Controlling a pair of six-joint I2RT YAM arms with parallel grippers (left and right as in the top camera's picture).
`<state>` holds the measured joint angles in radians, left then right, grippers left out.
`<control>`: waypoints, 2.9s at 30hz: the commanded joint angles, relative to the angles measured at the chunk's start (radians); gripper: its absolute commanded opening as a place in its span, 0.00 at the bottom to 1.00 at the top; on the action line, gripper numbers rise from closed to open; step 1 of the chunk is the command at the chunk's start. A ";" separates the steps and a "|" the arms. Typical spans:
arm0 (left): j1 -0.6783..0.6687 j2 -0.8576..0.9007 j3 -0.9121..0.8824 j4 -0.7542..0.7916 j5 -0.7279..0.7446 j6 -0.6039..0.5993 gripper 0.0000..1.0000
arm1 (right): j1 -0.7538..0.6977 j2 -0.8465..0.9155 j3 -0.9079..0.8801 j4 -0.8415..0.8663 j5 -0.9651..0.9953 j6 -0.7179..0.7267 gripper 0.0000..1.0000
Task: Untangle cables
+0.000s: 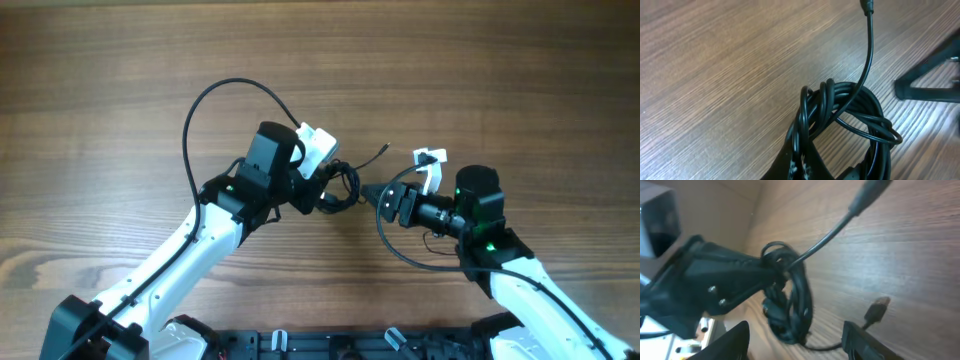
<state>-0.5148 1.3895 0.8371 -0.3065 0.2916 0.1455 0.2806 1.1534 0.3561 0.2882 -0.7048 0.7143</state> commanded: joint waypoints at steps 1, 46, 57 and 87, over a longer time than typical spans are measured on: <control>0.003 -0.017 0.001 0.017 0.111 0.009 0.04 | 0.005 0.083 0.016 0.060 0.008 -0.004 0.59; -0.016 -0.001 0.006 0.126 0.029 -1.183 0.64 | 0.005 0.190 0.015 0.391 0.145 0.496 0.04; -0.018 0.000 0.006 0.145 0.006 -1.183 0.14 | 0.030 0.190 0.015 0.391 0.121 0.490 0.04; 0.212 -0.167 0.006 0.143 0.175 -1.230 0.04 | 0.084 0.190 0.015 0.412 0.021 -0.296 0.68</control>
<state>-0.3260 1.2339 0.8364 -0.1467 0.4057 -0.9951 0.3061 1.3388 0.3653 0.6895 -0.9268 0.5362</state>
